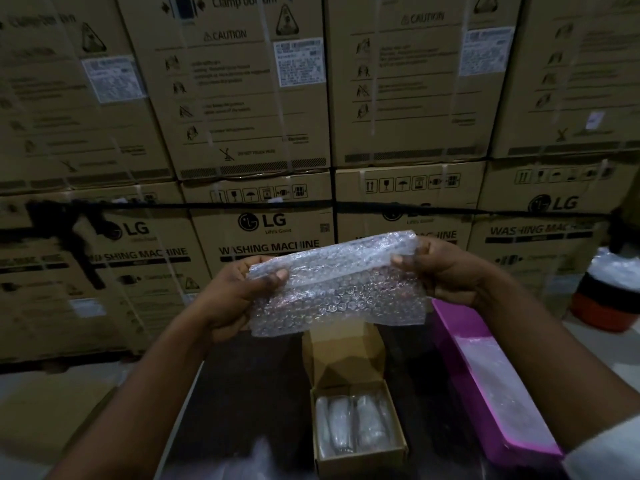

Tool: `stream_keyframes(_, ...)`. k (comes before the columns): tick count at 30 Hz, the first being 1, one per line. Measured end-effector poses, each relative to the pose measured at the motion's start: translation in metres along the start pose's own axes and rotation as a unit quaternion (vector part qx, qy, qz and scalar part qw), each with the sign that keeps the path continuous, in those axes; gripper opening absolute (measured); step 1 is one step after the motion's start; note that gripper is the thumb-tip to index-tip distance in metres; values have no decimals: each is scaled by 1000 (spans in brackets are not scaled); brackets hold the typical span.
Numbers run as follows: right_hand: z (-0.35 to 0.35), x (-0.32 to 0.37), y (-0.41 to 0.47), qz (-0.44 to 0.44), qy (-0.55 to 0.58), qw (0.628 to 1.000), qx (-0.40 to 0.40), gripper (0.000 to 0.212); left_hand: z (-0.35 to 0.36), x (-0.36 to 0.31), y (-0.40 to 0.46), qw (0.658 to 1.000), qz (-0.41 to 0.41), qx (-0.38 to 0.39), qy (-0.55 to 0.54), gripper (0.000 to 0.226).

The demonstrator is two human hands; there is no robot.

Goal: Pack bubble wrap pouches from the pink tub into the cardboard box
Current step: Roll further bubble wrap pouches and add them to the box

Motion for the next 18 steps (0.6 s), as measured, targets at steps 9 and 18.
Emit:
stream_keyframes(9, 21, 6, -8, -2, -25, 999, 34, 33, -1, -4, -4, 1000, 20, -8, 22, 19)
stream_keyframes(18, 17, 24, -13, -83, -53, 995, 22, 23, -6, -6, -5, 1000, 17, 10, -1, 35)
Point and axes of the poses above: each hand's wrist, its own y-axis towards the middle knuckle, its own z-axis out of the palm, x = y × z, the point moved 6 cm from there along y, towards the middle knuckle, and after that the axes turned 13 degrees about y, right-handed, at the moved point
